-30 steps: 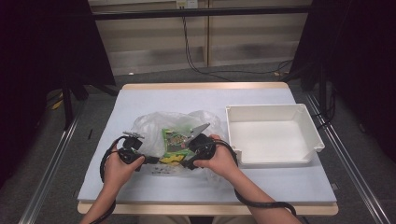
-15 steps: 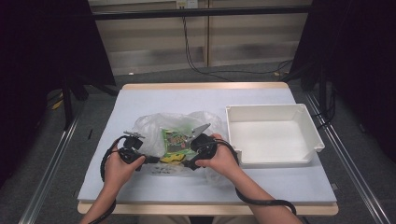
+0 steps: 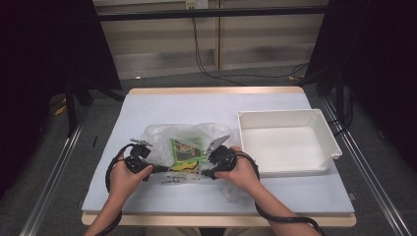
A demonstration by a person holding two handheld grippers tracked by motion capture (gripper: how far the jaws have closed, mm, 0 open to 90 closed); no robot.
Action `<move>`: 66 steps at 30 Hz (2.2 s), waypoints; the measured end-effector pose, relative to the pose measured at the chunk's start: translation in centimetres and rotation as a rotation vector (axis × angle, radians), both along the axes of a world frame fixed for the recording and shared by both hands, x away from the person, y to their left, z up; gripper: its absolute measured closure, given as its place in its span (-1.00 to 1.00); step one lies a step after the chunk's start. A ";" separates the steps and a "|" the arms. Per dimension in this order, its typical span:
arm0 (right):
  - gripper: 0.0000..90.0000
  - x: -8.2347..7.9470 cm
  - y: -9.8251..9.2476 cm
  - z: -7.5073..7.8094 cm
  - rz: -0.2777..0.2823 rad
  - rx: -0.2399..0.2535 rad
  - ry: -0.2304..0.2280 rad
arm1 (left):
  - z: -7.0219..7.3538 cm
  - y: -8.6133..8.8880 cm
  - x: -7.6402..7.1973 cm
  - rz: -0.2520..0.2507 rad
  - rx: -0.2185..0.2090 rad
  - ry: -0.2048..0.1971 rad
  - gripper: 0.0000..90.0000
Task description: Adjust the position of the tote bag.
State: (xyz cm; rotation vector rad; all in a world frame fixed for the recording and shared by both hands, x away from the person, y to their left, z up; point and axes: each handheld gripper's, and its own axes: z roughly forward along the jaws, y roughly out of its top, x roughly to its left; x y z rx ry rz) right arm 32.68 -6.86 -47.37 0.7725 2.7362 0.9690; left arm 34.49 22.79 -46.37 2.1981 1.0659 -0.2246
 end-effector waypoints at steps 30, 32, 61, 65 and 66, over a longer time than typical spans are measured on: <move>0.31 -0.2 0.1 2.4 -0.060 0.058 0.010 | 2.0 1.1 -0.4 0.020 -0.050 -0.044 0.39; 0.29 0.0 0.1 2.8 -0.050 0.056 -0.003 | 2.5 1.2 -0.4 0.018 -0.062 -0.062 0.24; -0.08 -0.7 1.5 3.0 0.049 0.089 -0.054 | 0.9 2.0 -0.4 0.043 0.002 0.012 0.97; -0.09 -0.3 2.8 3.2 0.067 0.102 -0.056 | 0.9 1.9 -0.5 0.039 -0.018 0.022 0.98; -0.06 -0.2 3.3 3.2 0.080 0.101 -0.061 | 1.0 1.8 -0.5 0.035 -0.027 0.021 0.98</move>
